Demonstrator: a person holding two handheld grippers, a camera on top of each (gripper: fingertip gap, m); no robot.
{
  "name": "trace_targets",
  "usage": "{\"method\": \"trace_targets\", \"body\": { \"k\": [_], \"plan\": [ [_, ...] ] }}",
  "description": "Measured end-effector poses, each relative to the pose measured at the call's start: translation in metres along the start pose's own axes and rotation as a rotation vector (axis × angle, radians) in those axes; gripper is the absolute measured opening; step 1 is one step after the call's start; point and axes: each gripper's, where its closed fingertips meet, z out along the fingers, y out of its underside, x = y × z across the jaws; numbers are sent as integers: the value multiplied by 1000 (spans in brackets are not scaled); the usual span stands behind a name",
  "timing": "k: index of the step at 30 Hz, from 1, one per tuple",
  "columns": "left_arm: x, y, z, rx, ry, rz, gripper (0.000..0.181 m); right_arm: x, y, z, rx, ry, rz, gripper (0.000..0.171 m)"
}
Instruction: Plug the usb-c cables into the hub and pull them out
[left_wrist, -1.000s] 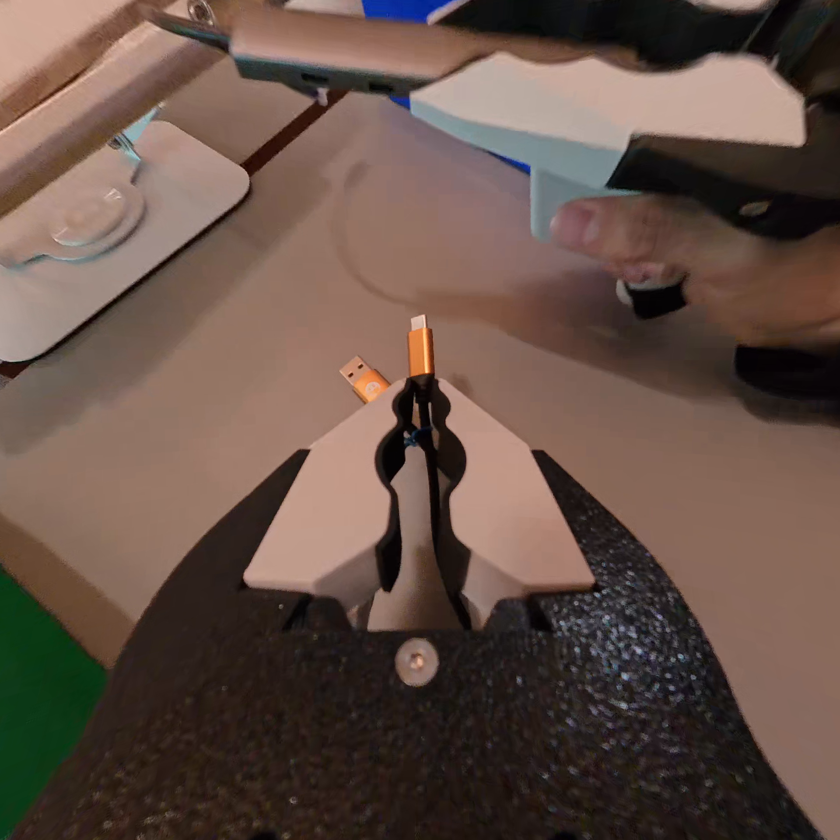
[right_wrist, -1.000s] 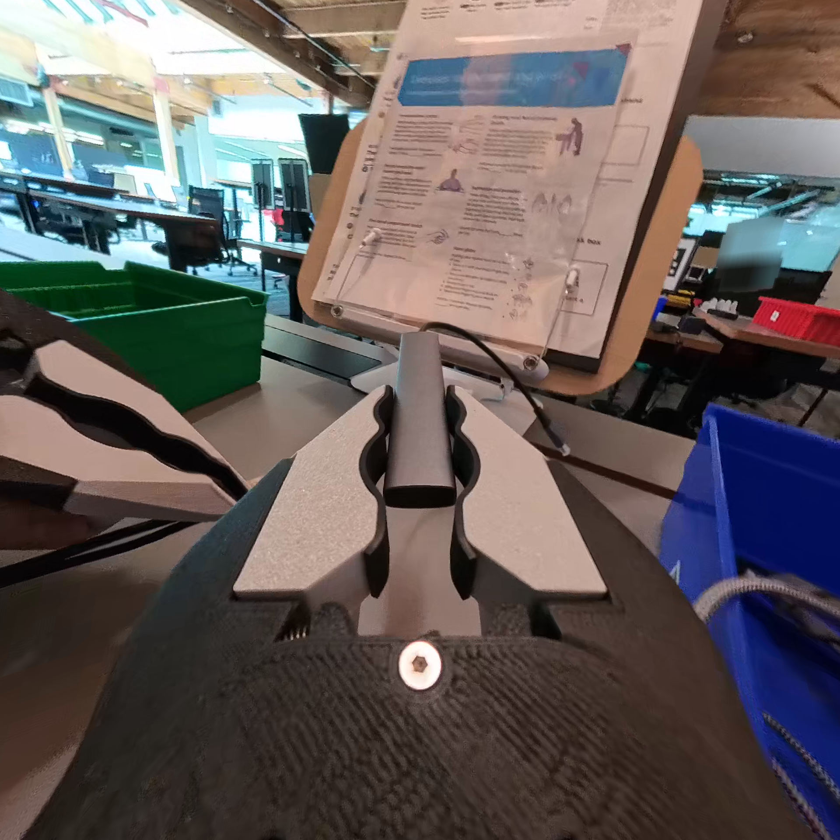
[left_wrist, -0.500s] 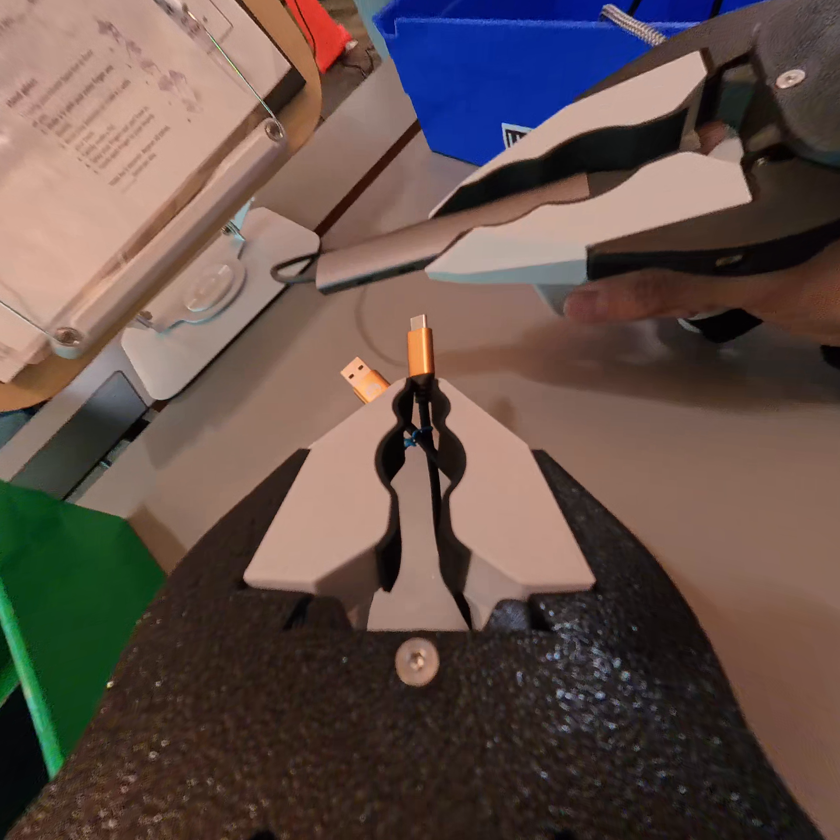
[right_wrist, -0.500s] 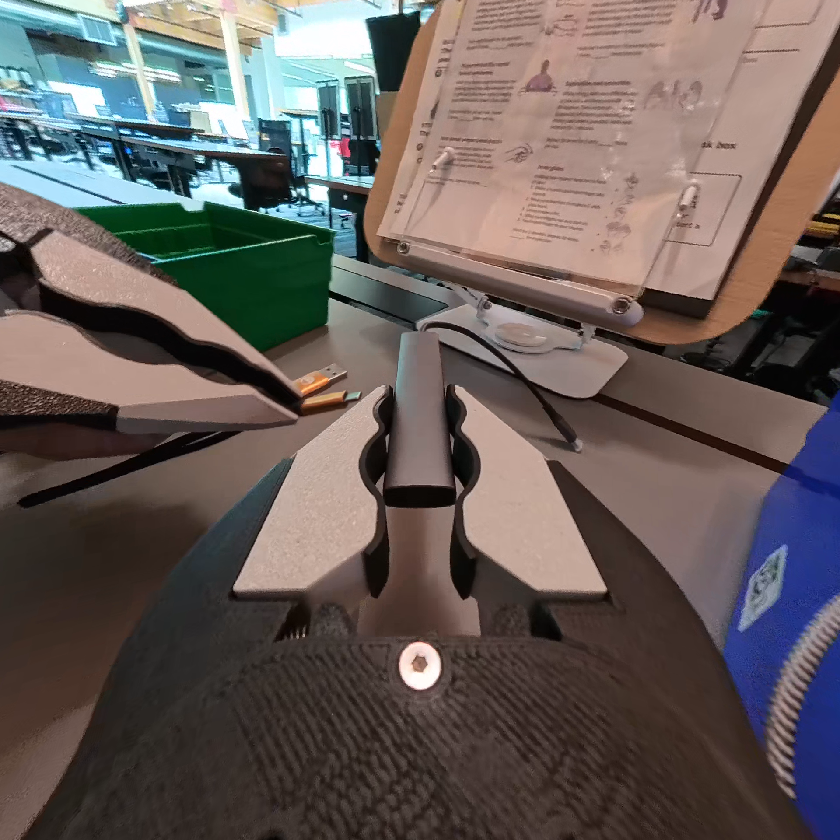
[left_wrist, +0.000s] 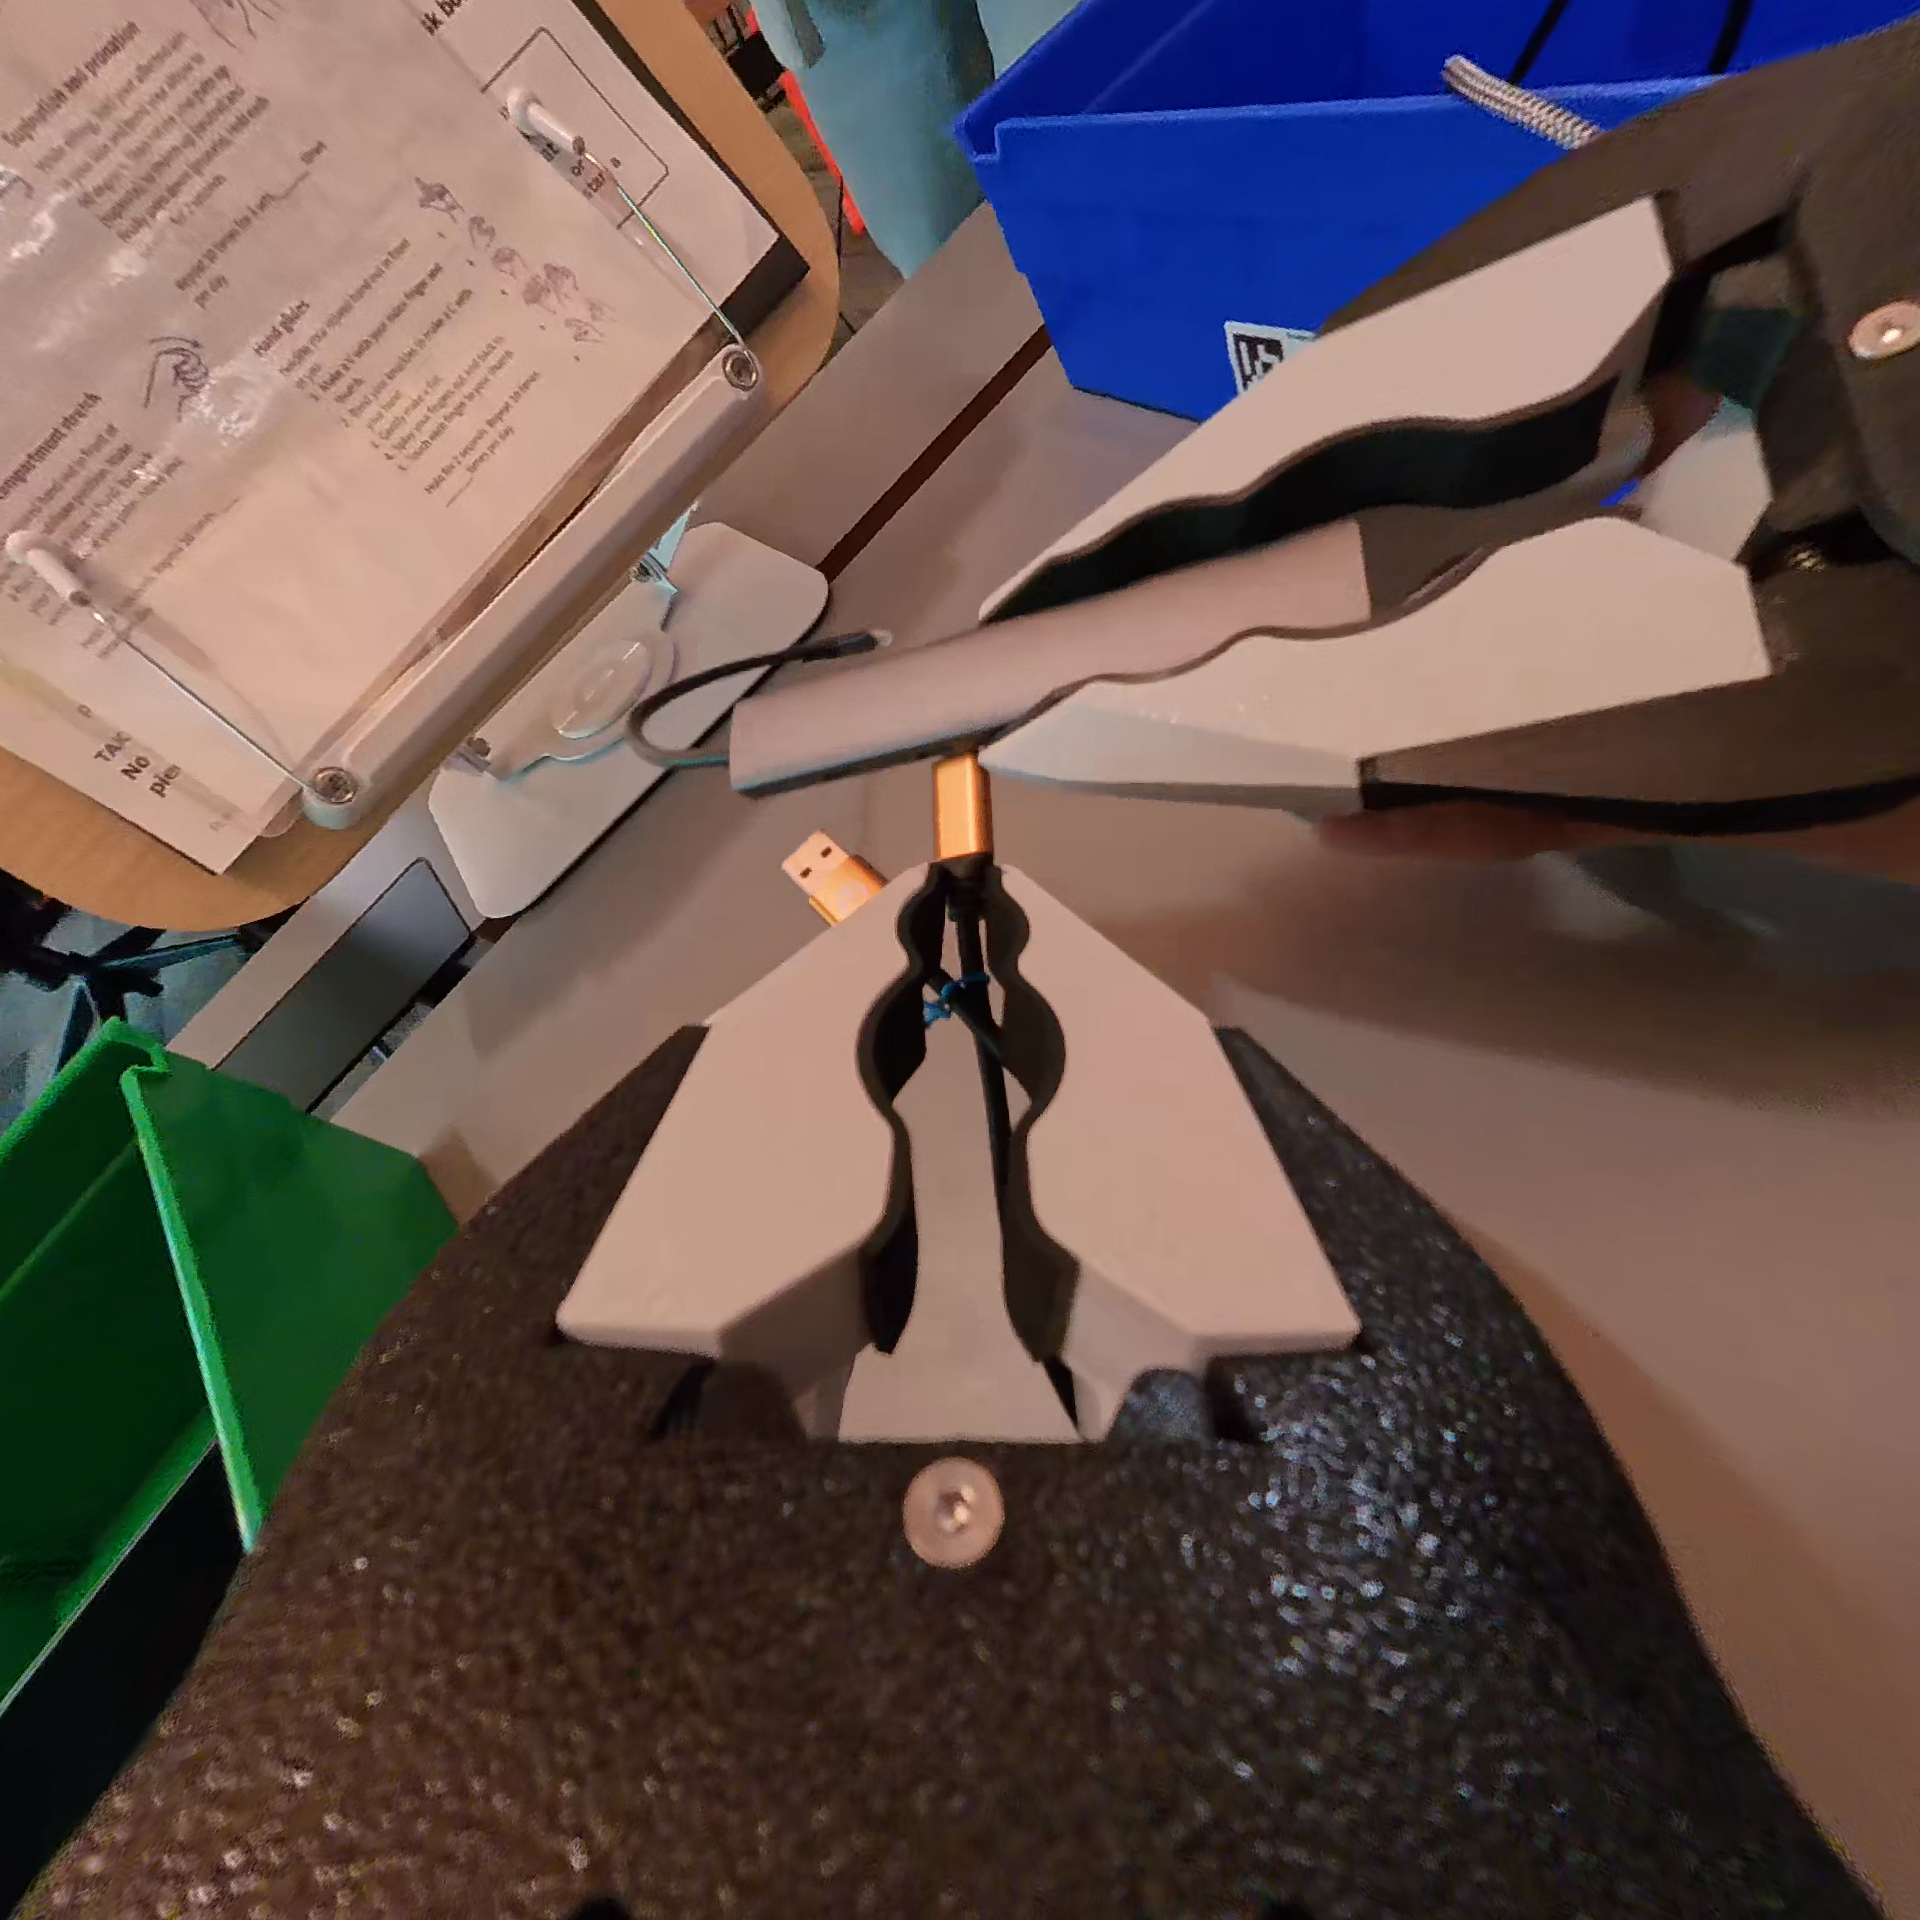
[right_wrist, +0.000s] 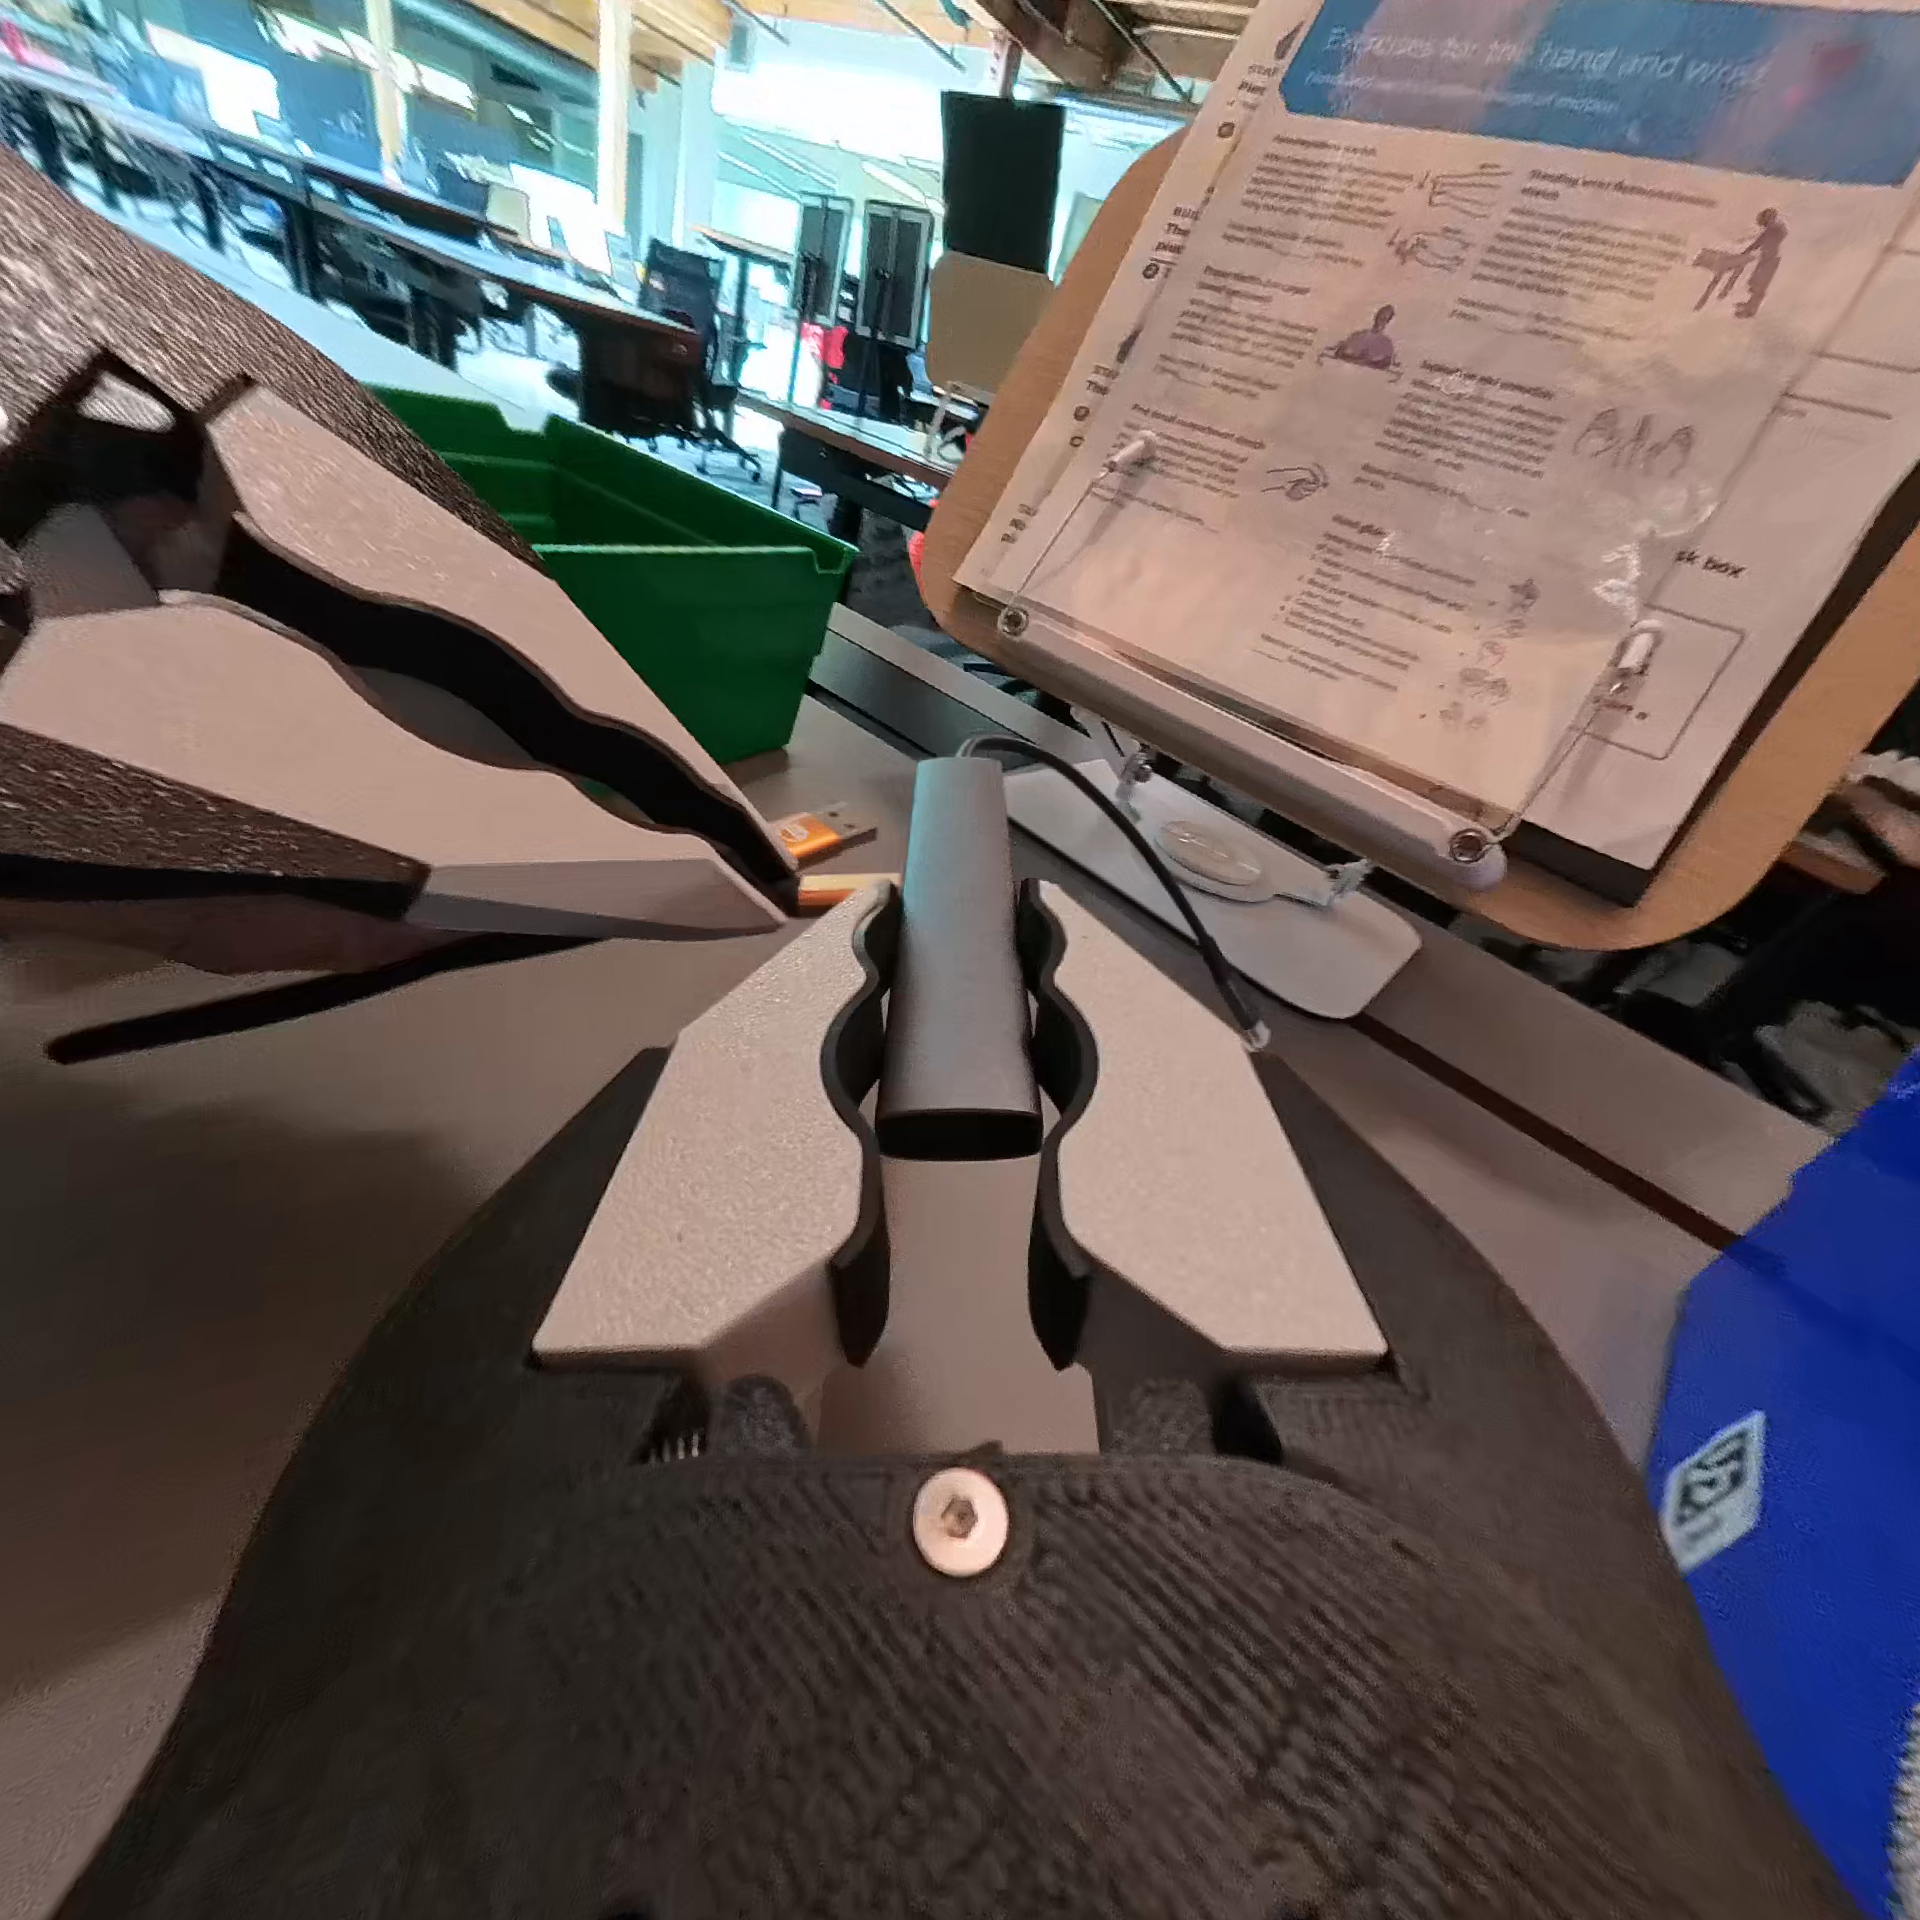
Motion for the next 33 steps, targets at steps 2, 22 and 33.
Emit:
{"method": "trace_targets", "body": {
  "k": [2, 22, 33],
  "plan": [
    [0, 1, -1, 4, -2, -5, 5, 4, 1, -1, -2, 17, -14, 22],
    [-3, -5, -6, 71, -41, 34, 5, 15, 1, -6, 44, -2, 87, 21],
    [-5, 1, -4, 60, -8, -18, 5, 3, 1, -2, 39, -28, 23, 21]
  ]
}}
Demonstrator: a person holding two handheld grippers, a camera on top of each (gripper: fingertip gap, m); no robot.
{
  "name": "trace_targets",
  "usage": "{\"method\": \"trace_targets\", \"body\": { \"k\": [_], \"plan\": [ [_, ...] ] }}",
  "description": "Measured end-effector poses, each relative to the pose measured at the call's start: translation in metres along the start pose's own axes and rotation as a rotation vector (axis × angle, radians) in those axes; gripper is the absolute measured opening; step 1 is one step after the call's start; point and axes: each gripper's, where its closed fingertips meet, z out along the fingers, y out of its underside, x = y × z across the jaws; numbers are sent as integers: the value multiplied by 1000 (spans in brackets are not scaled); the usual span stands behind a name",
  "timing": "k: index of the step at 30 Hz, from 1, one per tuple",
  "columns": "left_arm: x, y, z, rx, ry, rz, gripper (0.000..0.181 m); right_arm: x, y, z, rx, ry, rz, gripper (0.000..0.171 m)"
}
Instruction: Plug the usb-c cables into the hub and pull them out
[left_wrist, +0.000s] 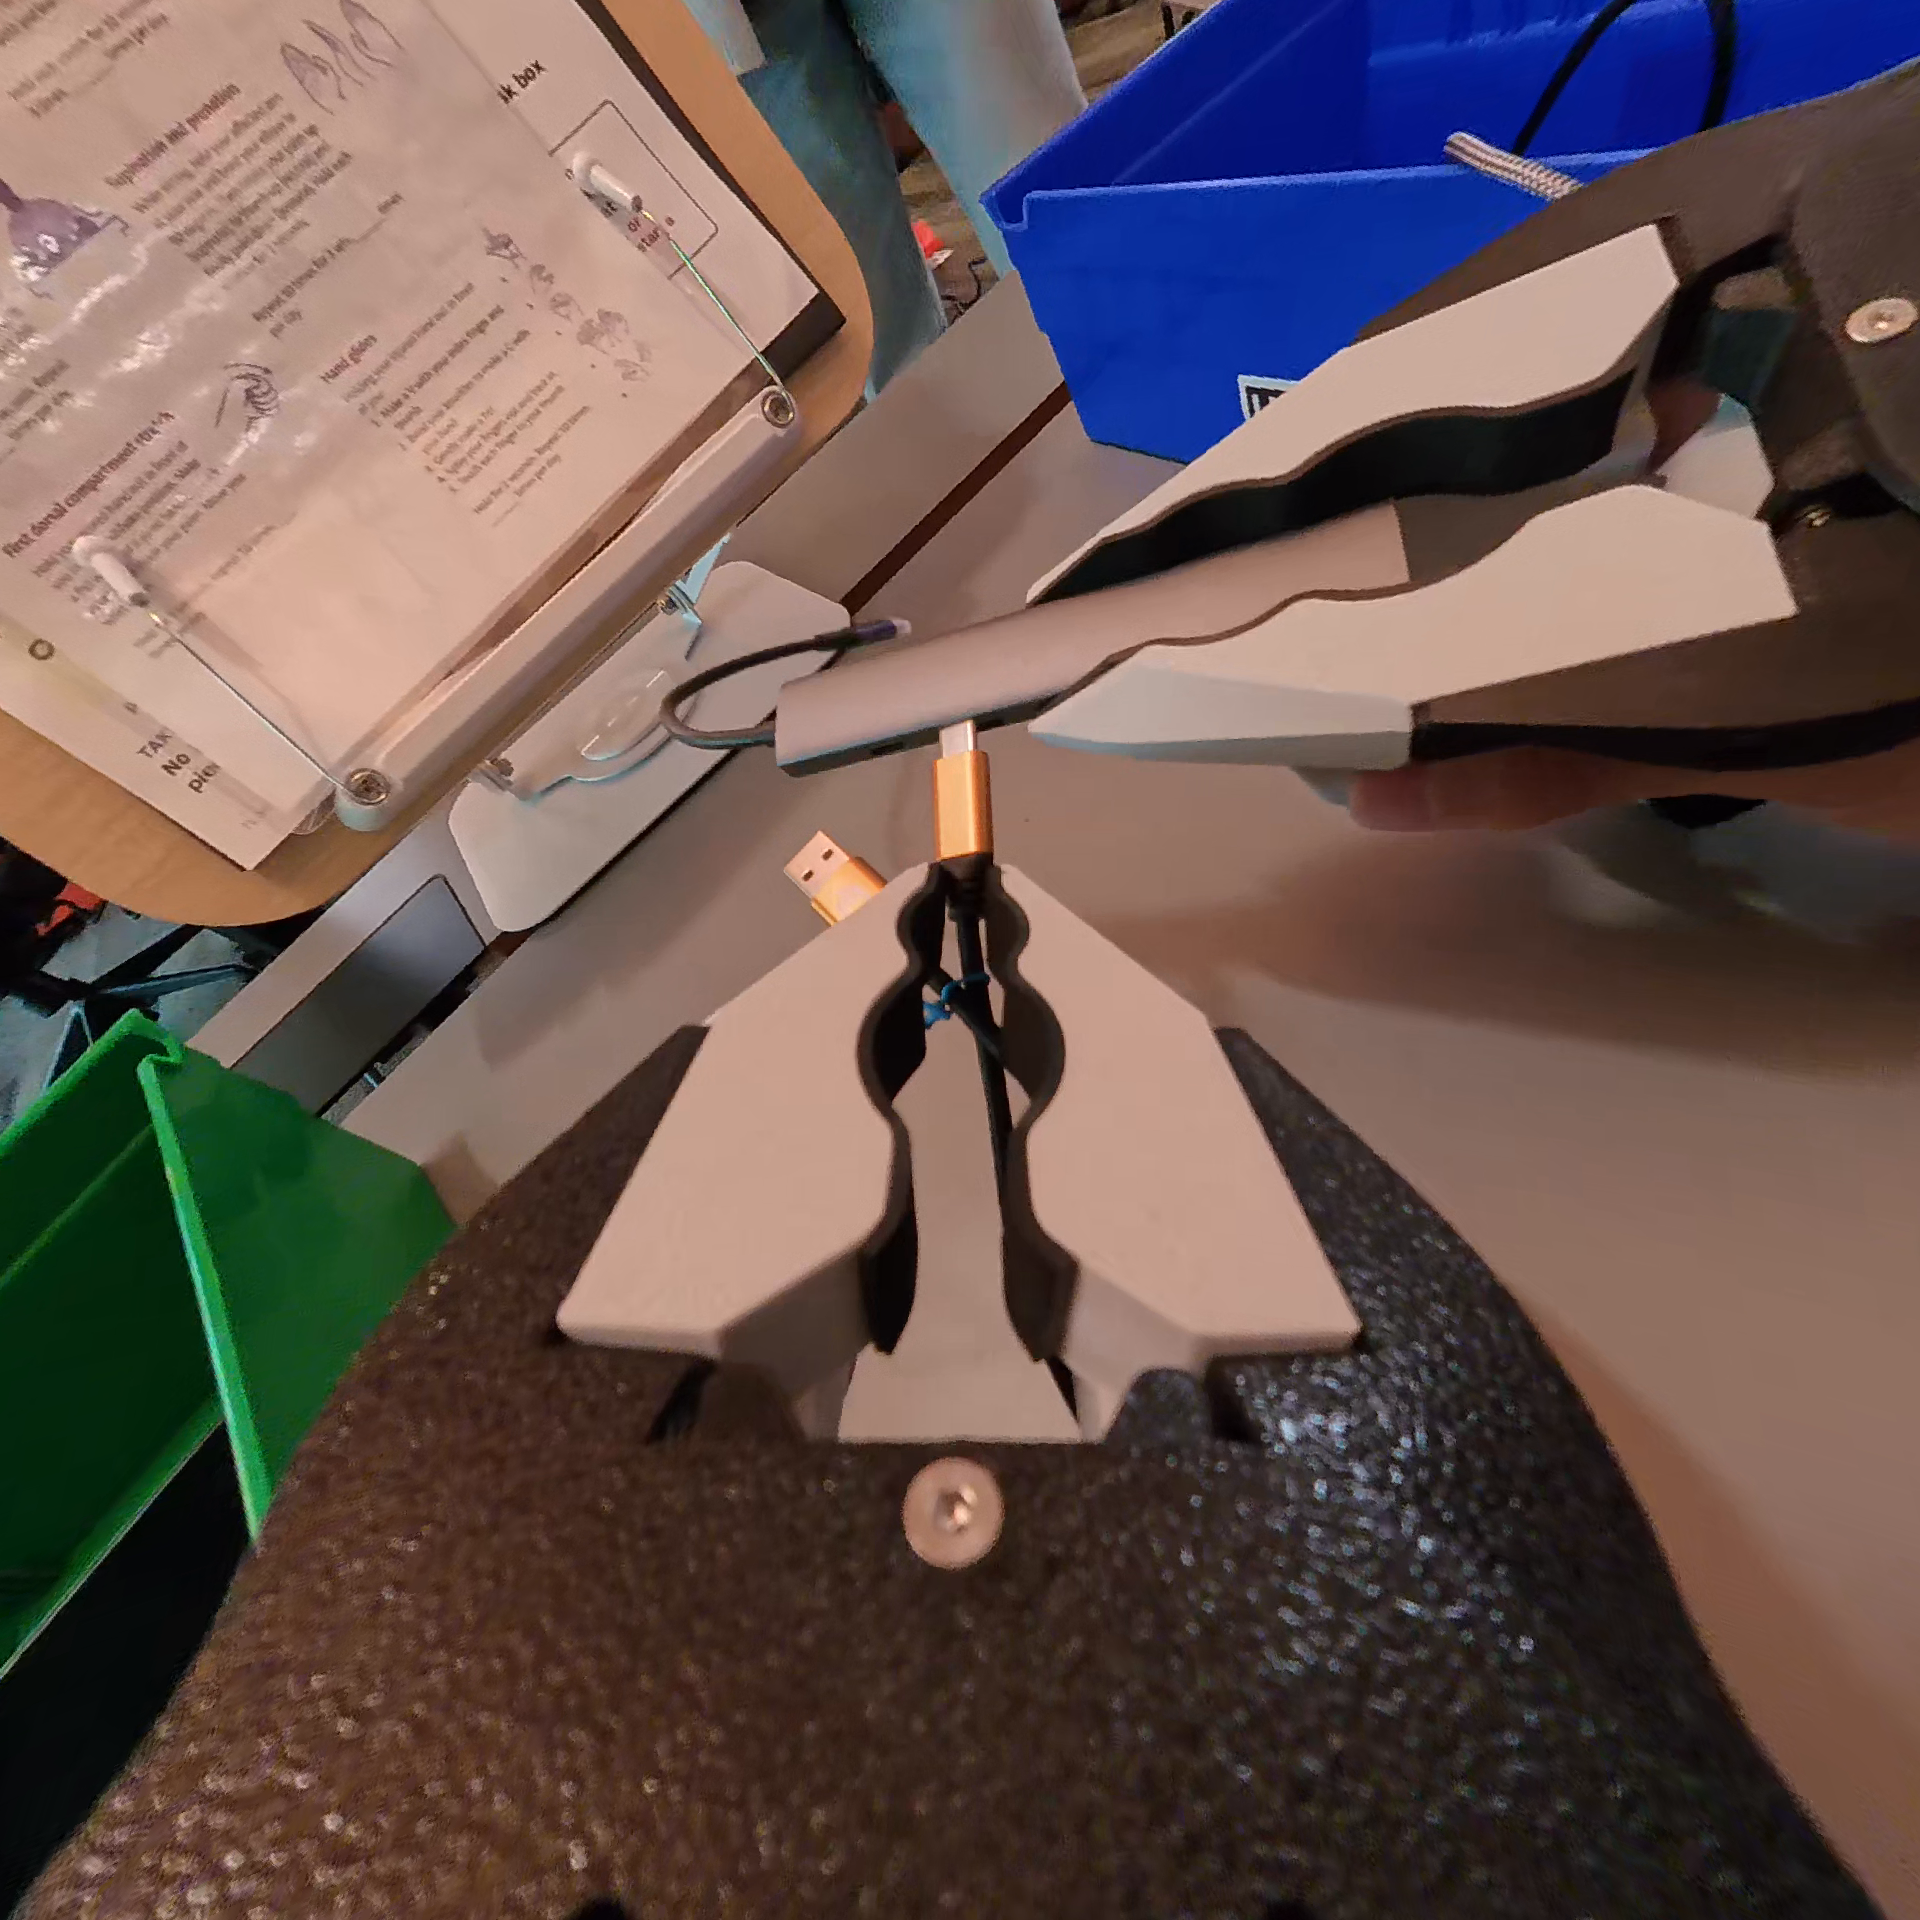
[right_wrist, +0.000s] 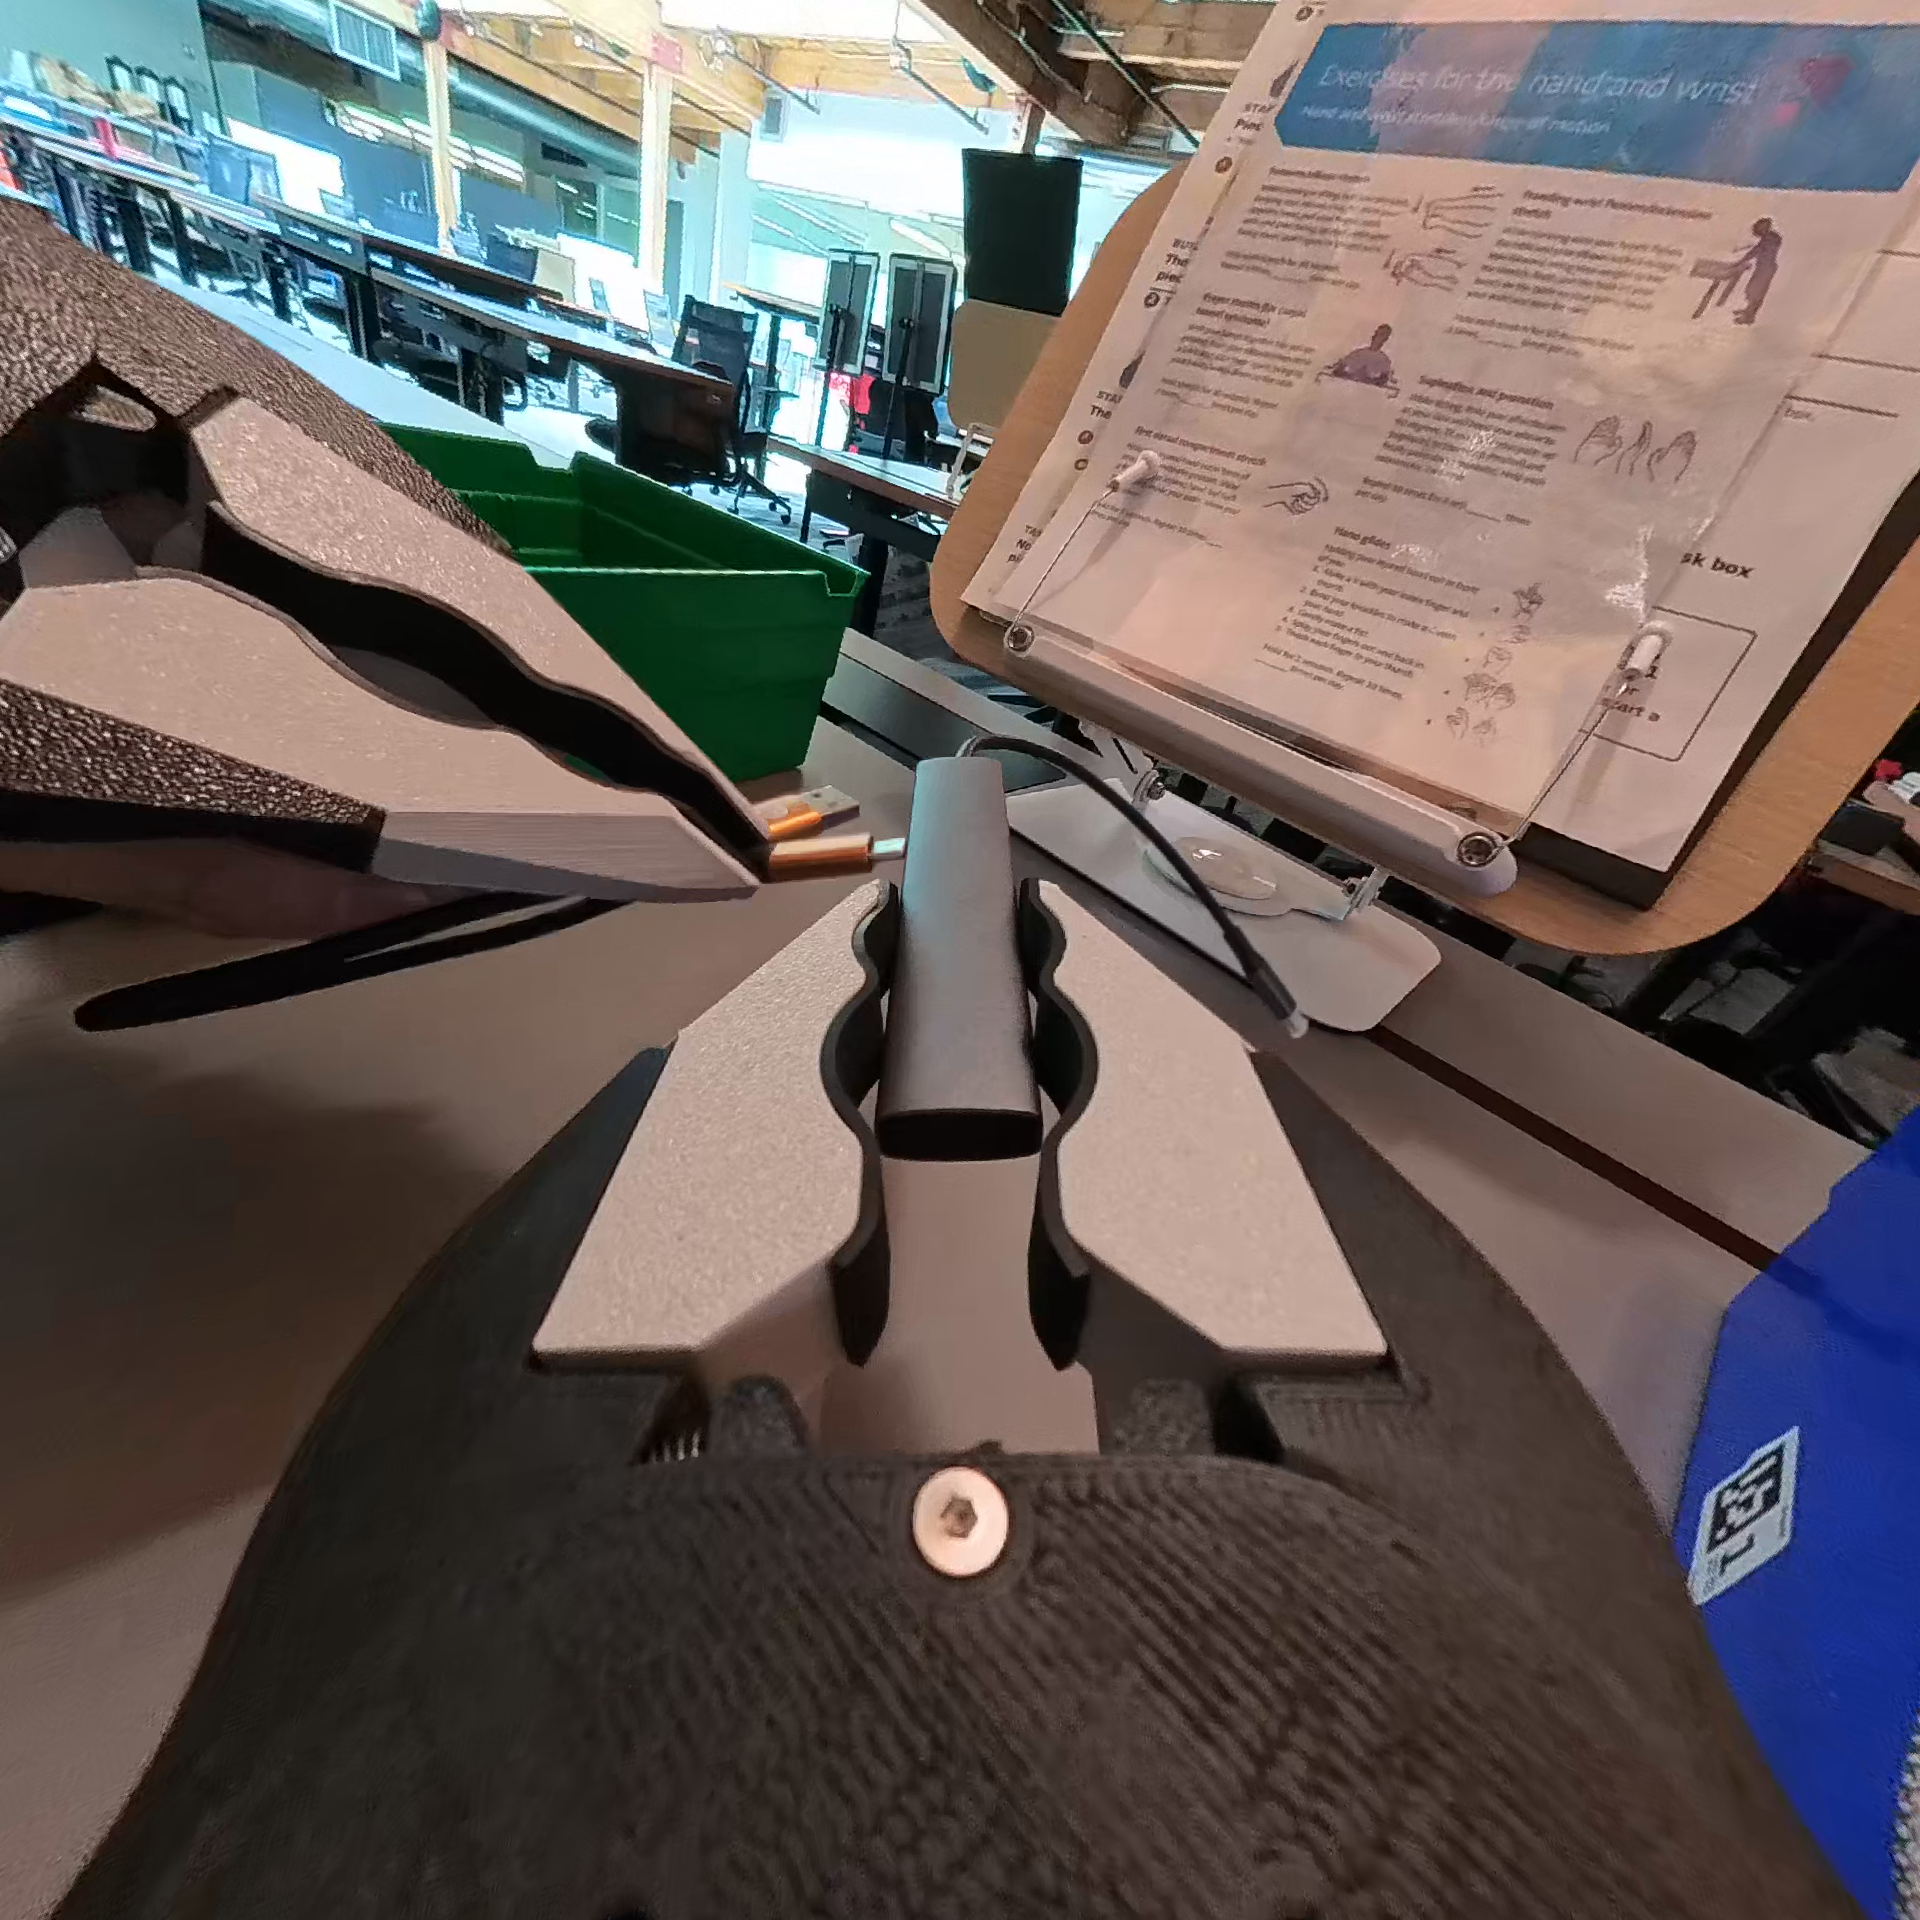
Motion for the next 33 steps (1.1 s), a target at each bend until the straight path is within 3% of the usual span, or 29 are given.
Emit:
{"method": "trace_targets", "body": {
  "k": [19, 28, 33],
  "plan": [
    [5, 5, 4, -17, 7, 46, 5, -5, 7, 1, -45, -44, -10, 22],
    [4, -1, 1, 30, -1, 6, 5, -8, -1, 2, -30, -34, -1, 23],
    [-5, -19, -9, 141, -26, -64, 5, -10, 7, 5, -52, -67, 38, 22]
  ]
}}
